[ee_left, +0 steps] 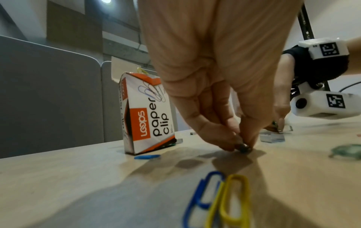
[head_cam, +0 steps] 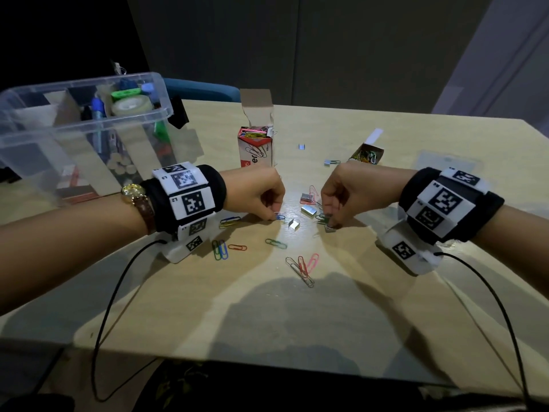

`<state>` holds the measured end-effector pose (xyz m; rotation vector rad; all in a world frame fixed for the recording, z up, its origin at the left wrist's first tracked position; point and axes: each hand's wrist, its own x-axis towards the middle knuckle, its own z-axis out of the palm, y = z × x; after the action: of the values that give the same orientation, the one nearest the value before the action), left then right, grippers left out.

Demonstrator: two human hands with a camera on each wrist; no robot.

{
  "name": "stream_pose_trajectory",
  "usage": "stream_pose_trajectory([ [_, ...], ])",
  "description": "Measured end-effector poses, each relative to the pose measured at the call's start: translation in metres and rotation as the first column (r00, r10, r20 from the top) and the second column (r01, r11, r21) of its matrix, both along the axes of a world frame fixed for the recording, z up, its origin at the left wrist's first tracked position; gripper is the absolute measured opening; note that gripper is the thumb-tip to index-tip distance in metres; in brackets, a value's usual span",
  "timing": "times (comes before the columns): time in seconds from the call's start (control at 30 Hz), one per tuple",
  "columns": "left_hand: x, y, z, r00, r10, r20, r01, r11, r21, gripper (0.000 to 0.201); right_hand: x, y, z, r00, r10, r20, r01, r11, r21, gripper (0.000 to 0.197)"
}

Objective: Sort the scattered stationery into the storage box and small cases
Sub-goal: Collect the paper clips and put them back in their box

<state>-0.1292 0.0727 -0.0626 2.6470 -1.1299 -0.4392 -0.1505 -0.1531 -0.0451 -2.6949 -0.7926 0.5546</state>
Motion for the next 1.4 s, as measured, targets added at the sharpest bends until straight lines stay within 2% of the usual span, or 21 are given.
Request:
stream_pose_trajectory([
  [0.07, 0.002, 0.005, 0.005, 1.0, 0.007, -0.002, -0.007, 0.999, -0.033, 0.007, 0.001, -0.003, 0.006, 0.996, -0.012, -0.084, 0.017, 0.998, 0.057, 0.01],
  [0.13, 0.005, 0.012, 0.016, 1.0, 0.016, 0.01, -0.014, 0.991, -0.132, 0.009, 0.002, -0.007, 0.013, 0.993, -0.015, -0.121, 0.031, 0.991, 0.127, 0.007],
  [0.23, 0.012, 0.027, 0.047, 0.998, 0.061, 0.03, -0.048, 0.95, -0.309, 0.012, 0.008, -0.013, 0.024, 0.997, -0.027, -0.073, 0.041, 0.979, 0.2, 0.008],
  [0.33, 0.027, 0.04, 0.076, 0.985, 0.149, 0.092, -0.098, 0.906, -0.412, 0.008, 0.016, -0.015, 0.035, 0.997, -0.082, -0.014, 0.083, 0.957, 0.278, 0.006],
  [0.4, 0.04, 0.043, 0.084, 0.968, 0.188, 0.163, -0.108, 0.907, -0.408, 0.01, 0.021, -0.014, 0.043, 0.993, -0.113, 0.042, 0.093, 0.939, 0.331, 0.009],
  [0.57, 0.059, 0.031, 0.08, 0.945, 0.199, 0.26, -0.14, 0.963, -0.23, 0.008, 0.027, -0.006, 0.051, 0.988, -0.103, 0.112, 0.063, 0.948, 0.311, 0.005],
  [0.83, 0.064, 0.021, 0.085, 0.943, 0.219, 0.251, -0.212, 0.976, -0.054, 0.004, 0.03, 0.0, 0.049, 0.963, -0.175, 0.204, 0.09, 0.925, 0.369, 0.01],
  [0.9, 0.065, 0.019, 0.086, 0.941, 0.227, 0.25, -0.224, 0.974, -0.041, 0.009, 0.03, 0.002, 0.051, 0.959, -0.183, 0.215, 0.088, 0.918, 0.387, 0.01],
  [1.17, 0.064, 0.02, 0.084, 0.949, 0.216, 0.23, -0.194, 0.974, -0.114, 0.018, 0.042, 0.018, 0.053, 0.942, -0.209, 0.262, 0.082, 0.901, 0.426, 0.016],
  [1.3, 0.063, 0.033, 0.084, 0.938, 0.251, 0.24, -0.196, 0.953, -0.231, 0.017, 0.051, 0.042, 0.052, 0.91, -0.258, 0.324, 0.105, 0.9, 0.423, 0.01],
  [1.4, 0.058, 0.047, 0.086, 0.935, 0.279, 0.218, -0.203, 0.927, -0.315, 0.027, 0.055, 0.064, 0.052, 0.868, -0.275, 0.413, 0.111, 0.918, 0.38, 0.004],
])
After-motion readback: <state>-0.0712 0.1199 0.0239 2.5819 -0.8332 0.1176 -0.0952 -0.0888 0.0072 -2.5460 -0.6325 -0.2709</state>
